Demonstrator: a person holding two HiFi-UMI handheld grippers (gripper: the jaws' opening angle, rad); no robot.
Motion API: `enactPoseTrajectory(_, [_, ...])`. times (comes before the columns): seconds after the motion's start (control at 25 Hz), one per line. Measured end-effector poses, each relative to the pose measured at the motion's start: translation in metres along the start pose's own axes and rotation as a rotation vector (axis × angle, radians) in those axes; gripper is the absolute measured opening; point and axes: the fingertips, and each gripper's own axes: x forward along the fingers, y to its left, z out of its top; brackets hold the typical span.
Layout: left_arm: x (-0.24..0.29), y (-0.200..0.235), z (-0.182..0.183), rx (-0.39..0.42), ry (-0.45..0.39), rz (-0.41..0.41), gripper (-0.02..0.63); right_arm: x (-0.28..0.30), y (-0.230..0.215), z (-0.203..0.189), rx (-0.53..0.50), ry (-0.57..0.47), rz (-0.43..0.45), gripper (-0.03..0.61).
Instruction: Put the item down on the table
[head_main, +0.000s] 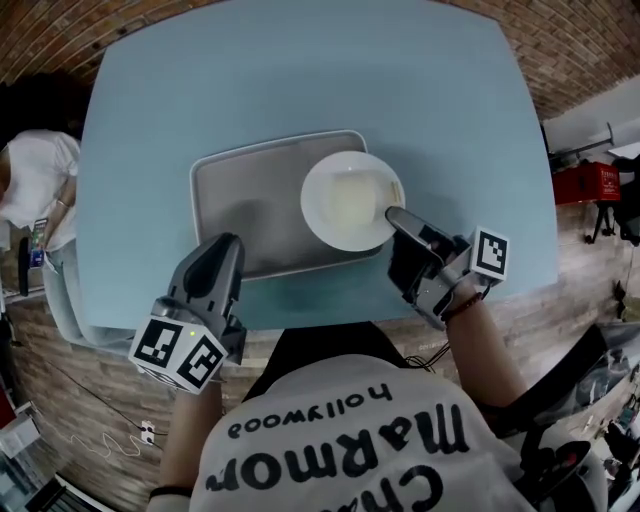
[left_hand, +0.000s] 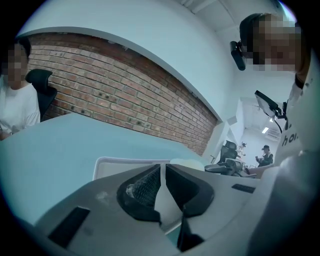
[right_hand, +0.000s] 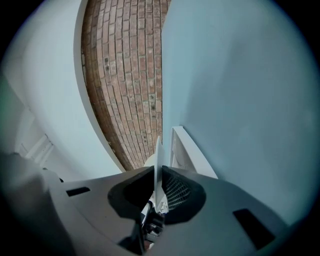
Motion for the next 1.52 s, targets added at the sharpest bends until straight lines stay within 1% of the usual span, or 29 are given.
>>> enactPoseTrajectory(0.16, [0.013, 0.016, 0.009, -0.005, 0.001, -0.012, 0.037, 0.016, -0.001, 0.010, -0.020, 0.000, -0.016, 0.043])
enactPoseTrajectory(0.32, [0.026, 0.027, 0.011, -0.009, 0.017, -0.040, 0.037, 0.030, -0.001, 0.019, -0.025, -0.024, -0.026, 0.043])
enactPoseTrajectory(0.48, [0.034, 0.030, 0.008, -0.012, 0.028, -0.075, 0.037, 0.036, -0.001, 0.021, -0.025, -0.027, -0.033, 0.043])
enactPoseTrajectory(0.68, [0.043, 0.025, 0.010, -0.041, 0.020, -0.092, 0.037, 0.033, 0.000, 0.027, -0.037, -0.011, -0.074, 0.043])
enactPoseTrajectory(0.88, [0.055, 0.027, 0.009, -0.052, 0.018, -0.071, 0.037, 0.039, -0.005, 0.037, -0.043, 0.029, -0.103, 0.042])
enactPoseTrajectory(1.04, [0.058, 0.017, 0.010, -0.067, 0.008, -0.044, 0.037, 0.042, -0.007, 0.040, -0.037, 0.083, -0.120, 0.043])
enactPoseTrajectory(1.32, [0.071, 0.017, 0.005, -0.096, 0.001, 0.009, 0.037, 0.059, -0.013, 0.051, -0.079, 0.187, -0.143, 0.043])
enactPoseTrajectory(1.52, [0.063, 0.017, 0.001, -0.123, -0.014, 0.047, 0.037, 0.064, -0.014, 0.048, -0.064, 0.222, -0.133, 0.043])
